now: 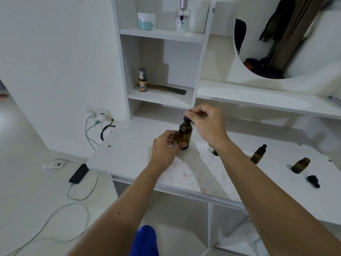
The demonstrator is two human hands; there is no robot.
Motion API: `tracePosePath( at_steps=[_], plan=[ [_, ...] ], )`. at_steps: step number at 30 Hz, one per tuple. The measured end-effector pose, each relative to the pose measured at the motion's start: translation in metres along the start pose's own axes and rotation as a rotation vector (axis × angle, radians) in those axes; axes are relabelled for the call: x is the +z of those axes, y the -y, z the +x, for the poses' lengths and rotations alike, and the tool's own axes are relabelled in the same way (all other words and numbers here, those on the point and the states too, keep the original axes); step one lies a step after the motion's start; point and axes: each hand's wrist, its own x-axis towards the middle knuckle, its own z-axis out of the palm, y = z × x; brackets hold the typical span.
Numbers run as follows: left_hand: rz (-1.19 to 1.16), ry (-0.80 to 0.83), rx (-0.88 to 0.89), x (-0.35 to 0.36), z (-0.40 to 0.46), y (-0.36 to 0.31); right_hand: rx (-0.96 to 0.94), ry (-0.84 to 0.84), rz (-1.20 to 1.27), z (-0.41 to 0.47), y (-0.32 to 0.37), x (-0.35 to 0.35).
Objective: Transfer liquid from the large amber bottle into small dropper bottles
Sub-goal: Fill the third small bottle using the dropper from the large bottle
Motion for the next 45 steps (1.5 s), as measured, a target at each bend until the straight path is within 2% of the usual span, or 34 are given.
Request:
tracePosePath(
  at_steps=[11, 15, 22, 31, 37, 45],
  plan=[
    [0.025, 0.008, 0.008, 0.000, 0.000, -0.001, 0.060, 0.030, 0.083, -0.007, -0.001, -0.002],
    [0.030, 0.006, 0.002, 0.001, -0.001, -0.003, 0.028, -0.019, 0.171, -0.005, 0.016, -0.013],
    [0.022, -0.039, -0.018, 0.004, -0.008, -0.009, -0.094, -0.200, 0.207, -0.001, 0.044, -0.045],
    [-0.055, -0.127, -0.079, 0.015, -0.036, -0.019, -0.065, -0.256, 0.238, -0.031, 0.038, -0.097],
    [-0.169, -0.076, -0.099, 0.069, -0.070, -0.045, -0.034, -0.307, 0.225, -0.064, 0.015, -0.138],
    [-0.208, 0.243, 0.001, 0.179, -0.102, -0.083, 0.067, -0.437, 0.143, -0.102, -0.022, -0.222]
  ],
)
